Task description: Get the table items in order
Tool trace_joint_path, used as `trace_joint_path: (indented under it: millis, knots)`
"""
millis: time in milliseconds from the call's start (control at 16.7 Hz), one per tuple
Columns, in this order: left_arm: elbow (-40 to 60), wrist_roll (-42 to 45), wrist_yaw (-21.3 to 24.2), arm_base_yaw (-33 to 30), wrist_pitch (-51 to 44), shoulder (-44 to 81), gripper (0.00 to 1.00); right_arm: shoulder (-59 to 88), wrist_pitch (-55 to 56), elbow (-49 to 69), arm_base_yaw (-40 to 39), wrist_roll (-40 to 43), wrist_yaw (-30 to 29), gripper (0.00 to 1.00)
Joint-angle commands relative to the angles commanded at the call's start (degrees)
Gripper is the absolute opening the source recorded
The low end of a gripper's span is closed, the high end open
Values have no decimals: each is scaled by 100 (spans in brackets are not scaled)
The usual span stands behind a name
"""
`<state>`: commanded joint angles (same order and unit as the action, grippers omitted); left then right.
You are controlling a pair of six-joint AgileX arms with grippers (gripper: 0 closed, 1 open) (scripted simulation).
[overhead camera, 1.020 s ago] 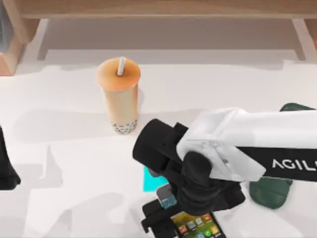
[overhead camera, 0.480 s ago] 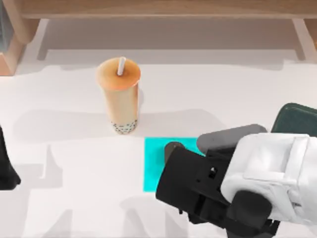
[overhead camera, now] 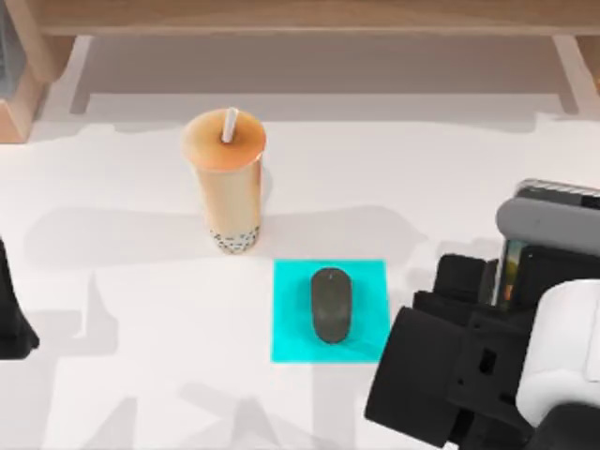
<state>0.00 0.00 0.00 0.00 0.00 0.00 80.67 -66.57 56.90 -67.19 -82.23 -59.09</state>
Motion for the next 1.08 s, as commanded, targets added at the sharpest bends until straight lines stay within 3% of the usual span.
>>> trace_joint_path:
  millis: [240,480,840,1080]
  knots:
    - [0,0,0,0,0,0,100,-63,-47,-39,86,-577,-523,0]
    - [0,0,0,0,0,0,100,13,-10,-23,181,-748,-647,0]
    - [0,0,0,0,0,0,100,-1,-18,-16,153,-748,-646,0]
    - [0,0,0,0,0,0,100,-430,90,-31,96,-221,-686,0]
